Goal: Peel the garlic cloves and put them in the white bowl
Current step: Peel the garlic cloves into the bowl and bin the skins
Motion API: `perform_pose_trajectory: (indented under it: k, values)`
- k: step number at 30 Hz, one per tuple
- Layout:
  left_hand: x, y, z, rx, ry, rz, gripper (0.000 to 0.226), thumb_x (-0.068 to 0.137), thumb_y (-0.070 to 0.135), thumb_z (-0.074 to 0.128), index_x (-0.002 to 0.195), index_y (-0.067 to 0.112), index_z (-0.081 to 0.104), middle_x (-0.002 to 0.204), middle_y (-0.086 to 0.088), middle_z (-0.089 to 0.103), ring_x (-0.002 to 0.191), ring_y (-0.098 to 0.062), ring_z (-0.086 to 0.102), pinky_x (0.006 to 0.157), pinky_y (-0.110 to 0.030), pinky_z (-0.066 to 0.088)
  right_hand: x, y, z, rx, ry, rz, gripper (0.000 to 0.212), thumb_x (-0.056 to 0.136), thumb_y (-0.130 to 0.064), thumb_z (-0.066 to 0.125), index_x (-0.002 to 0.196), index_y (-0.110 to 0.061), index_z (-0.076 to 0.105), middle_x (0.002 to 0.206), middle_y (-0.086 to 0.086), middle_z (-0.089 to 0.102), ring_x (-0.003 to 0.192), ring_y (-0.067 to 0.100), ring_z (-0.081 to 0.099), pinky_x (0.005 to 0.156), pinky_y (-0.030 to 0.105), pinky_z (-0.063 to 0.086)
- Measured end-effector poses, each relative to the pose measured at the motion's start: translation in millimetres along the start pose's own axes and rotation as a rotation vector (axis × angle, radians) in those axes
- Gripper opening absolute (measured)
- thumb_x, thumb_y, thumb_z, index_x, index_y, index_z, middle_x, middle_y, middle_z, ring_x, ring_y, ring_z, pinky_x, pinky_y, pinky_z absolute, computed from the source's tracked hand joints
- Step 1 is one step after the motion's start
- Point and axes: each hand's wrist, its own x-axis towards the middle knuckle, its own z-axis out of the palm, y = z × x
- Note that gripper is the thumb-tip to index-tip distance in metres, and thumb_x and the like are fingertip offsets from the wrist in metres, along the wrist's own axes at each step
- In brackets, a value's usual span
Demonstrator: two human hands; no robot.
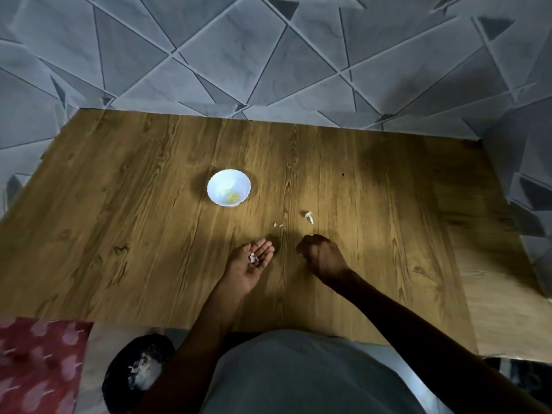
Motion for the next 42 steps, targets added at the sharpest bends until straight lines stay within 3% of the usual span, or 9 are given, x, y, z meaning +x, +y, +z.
perform_pose_trajectory:
  k: [5, 9, 12, 14, 20, 23, 33, 38, 42]
  values:
    - [3.9, -4.3, 0.4, 0.003, 0.016, -0.014, 0.043, 0.107, 0.019, 0.025, 0.129, -0.005, 0.053, 0.137, -0.020, 0.054, 0.130, -0.030, 0.050, 0.099, -0.033, 0.043, 0.5, -1.3, 12.0, -0.075, 0.019, -0.001, 0.033, 0.082, -0.009, 0.073, 0.112, -0.002, 0.065, 0.110, 0.016, 0.067, 0.097, 0.030, 0.065, 0.079, 0.037, 0.056]
    - [2.6, -7.4, 9.6, -0.018, 0.014, -0.032, 0.044, 0.107, 0.019, 0.024, 0.129, -0.005, 0.053, 0.126, -0.018, 0.060, 0.125, -0.028, 0.055, 0.093, -0.032, 0.047, 12.0, -17.8, -5.3, 0.320, 0.068, 0.242, 0.014, 0.087, -0.002, 0.064, 0.097, -0.011, 0.068, 0.093, -0.002, 0.065, 0.079, 0.006, 0.058, 0.067, 0.020, 0.047]
    - [6.6, -9.4, 15.9, -0.064, -0.009, -0.057, 0.038, 0.104, 0.014, 0.030, 0.099, -0.005, 0.063, 0.083, -0.019, 0.071, 0.077, -0.025, 0.073, 0.067, -0.033, 0.061, 21.0, -35.9, -21.3, 0.550, 0.095, 0.133, 0.019, 0.080, 0.008, 0.065, 0.082, -0.008, 0.074, 0.081, -0.001, 0.073, 0.069, 0.008, 0.066, 0.059, 0.026, 0.054]
    - [6.3, -10.5, 22.1, -0.048, -0.005, -0.067, 0.036, 0.101, 0.013, 0.033, 0.081, -0.001, 0.059, 0.060, -0.014, 0.065, 0.052, -0.020, 0.066, 0.050, -0.026, 0.056, 23.5, -45.3, -27.4, 0.534, 0.037, 0.105, 0.021, 0.078, 0.004, 0.066, 0.085, -0.012, 0.077, 0.082, 0.000, 0.075, 0.071, 0.010, 0.069, 0.063, 0.029, 0.056]
    - [10.2, -9.8, 38.9, 0.006, 0.001, -0.027, 0.035, 0.100, 0.010, 0.034, 0.072, 0.006, 0.054, 0.047, -0.006, 0.059, 0.039, -0.014, 0.056, 0.039, -0.016, 0.045, 32.0, -48.8, -39.5, 0.249, 0.095, 0.150, 0.012, 0.087, -0.012, 0.064, 0.088, -0.017, 0.075, 0.082, 0.000, 0.074, 0.073, 0.017, 0.069, 0.068, 0.031, 0.055]
    - [9.8, -10.4, 42.0, 0.012, -0.001, -0.028, 0.033, 0.099, 0.008, 0.034, 0.074, 0.007, 0.055, 0.050, -0.005, 0.060, 0.053, -0.015, 0.054, 0.046, -0.020, 0.046, 29.0, -47.5, -41.9, 0.243, 0.091, 0.113, 0.014, 0.087, -0.008, 0.066, 0.094, -0.015, 0.075, 0.088, 0.002, 0.073, 0.078, 0.017, 0.068, 0.071, 0.029, 0.055]
    - [12.4, -11.5, 38.7, -0.022, -0.038, -0.087, 0.037, 0.101, 0.012, 0.032, 0.078, 0.002, 0.059, 0.058, -0.010, 0.067, 0.047, -0.018, 0.065, 0.047, -0.022, 0.054, 25.1, -29.9, -39.1, 0.359, 0.218, 0.162, 0.015, 0.086, -0.008, 0.068, 0.092, -0.021, 0.074, 0.089, -0.005, 0.074, 0.073, 0.006, 0.067, 0.064, 0.027, 0.058]
    - [25.4, -3.9, 35.1, -0.055, -0.038, -0.073, 0.040, 0.106, 0.018, 0.028, 0.120, -0.004, 0.059, 0.093, -0.015, 0.071, 0.089, -0.024, 0.067, 0.088, -0.031, 0.049, 34.3, 3.7, -39.3, 0.329, 0.277, 0.438, 0.017, 0.091, -0.003, 0.063, 0.100, -0.011, 0.075, 0.104, 0.001, 0.074, 0.076, 0.004, 0.063, 0.057, 0.008, 0.042]
    - [18.9, 3.7, 38.7, -0.086, -0.064, -0.064, 0.043, 0.106, 0.018, 0.025, 0.133, -0.004, 0.051, 0.134, -0.018, 0.056, 0.130, -0.028, 0.050, 0.100, -0.032, 0.042, 51.5, 20.9, -27.4, 0.304, 0.252, 0.513, 0.012, 0.089, -0.021, 0.070, 0.099, -0.014, 0.069, 0.089, 0.002, 0.072, 0.066, 0.007, 0.060, 0.051, 0.015, 0.042]
